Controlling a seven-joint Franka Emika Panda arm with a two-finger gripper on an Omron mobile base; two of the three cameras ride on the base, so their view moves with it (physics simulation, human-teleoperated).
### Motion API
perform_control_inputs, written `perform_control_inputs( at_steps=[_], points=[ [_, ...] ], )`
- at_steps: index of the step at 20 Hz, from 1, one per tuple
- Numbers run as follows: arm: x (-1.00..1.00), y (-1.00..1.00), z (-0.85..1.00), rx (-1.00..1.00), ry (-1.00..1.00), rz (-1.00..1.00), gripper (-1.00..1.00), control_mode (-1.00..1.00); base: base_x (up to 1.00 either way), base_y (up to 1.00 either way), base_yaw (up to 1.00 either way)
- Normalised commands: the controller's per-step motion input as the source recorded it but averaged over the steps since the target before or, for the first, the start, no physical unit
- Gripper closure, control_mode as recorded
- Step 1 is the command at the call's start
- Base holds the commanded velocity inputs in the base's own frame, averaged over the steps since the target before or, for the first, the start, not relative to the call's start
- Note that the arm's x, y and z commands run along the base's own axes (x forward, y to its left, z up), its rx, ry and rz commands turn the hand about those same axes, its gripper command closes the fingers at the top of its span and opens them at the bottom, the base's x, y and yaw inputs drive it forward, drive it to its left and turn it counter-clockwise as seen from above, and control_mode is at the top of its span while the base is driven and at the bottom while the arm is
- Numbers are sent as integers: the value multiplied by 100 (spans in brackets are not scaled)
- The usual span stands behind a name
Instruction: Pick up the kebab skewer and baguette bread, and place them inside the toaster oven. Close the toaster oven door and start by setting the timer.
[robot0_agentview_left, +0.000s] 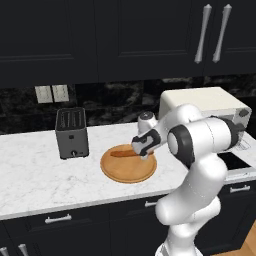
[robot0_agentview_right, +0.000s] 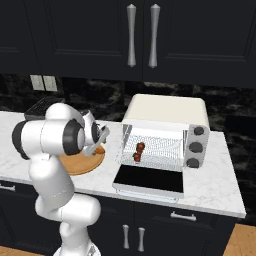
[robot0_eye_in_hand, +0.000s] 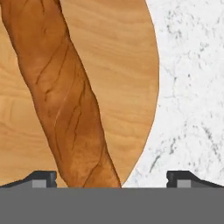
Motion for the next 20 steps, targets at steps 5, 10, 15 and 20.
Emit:
perform_control_inputs(
  at_steps=[5,10,15,20],
  points=[
    [21,0,-26,-2,0,0,-100,-100,0,0,0],
    [0,0,-15,-1,0,0,-100,-100,0,0,0],
    [0,0,-7,-1,0,0,100,-100,0,0,0],
    [-24,-6,0,0,0,0,100,-100,0,0,0]
  ],
)
